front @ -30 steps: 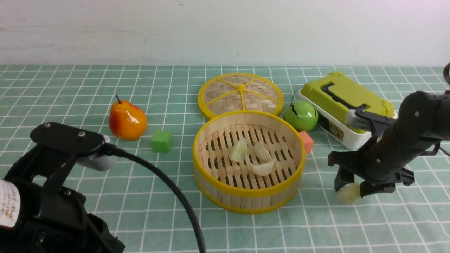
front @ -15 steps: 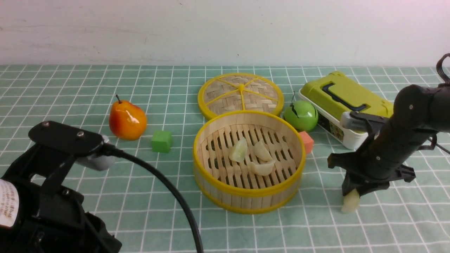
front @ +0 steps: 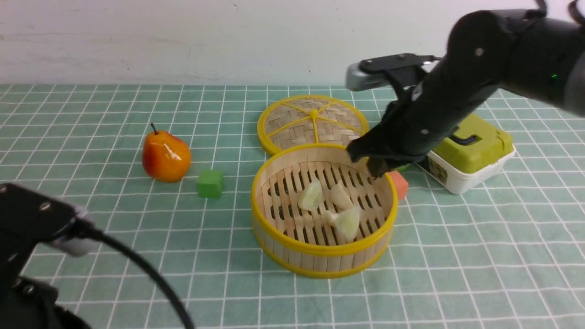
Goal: Put the dumplings into the steamer on the table with the blue tablecloth.
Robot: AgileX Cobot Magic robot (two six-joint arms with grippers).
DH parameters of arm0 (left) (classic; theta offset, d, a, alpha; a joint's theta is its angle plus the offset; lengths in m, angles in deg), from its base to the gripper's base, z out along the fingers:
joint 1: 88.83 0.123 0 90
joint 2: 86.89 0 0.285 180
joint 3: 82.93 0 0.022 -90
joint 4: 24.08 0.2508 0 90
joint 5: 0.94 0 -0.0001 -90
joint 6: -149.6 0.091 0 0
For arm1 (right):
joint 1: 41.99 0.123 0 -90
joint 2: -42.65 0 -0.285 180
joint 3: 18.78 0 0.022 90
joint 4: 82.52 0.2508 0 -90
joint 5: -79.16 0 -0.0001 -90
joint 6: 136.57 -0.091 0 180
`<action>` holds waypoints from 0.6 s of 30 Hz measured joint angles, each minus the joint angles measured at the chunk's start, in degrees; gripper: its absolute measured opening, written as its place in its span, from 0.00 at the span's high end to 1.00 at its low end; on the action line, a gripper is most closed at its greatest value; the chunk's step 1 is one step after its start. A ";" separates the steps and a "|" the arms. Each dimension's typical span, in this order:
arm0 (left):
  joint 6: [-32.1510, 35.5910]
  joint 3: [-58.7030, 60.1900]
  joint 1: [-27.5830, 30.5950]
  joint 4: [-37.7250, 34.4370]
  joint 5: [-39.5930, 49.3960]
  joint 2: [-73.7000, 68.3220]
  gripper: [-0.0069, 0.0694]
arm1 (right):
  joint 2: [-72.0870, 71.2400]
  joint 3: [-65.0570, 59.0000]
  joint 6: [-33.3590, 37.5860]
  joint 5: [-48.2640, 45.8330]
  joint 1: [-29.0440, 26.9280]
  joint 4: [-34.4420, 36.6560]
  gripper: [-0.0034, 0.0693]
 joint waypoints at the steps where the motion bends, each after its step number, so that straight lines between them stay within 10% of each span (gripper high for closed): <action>1: -0.58 1.19 0.00 -0.04 0.06 2.07 0.90 | 1.74 0.21 0.00 1.37 0.96 -0.21 0.94; 18: -8.48 8.13 0.00 2.82 1.29 29.63 0.89 | -3.52 -0.06 -1.74 3.12 1.77 0.17 0.70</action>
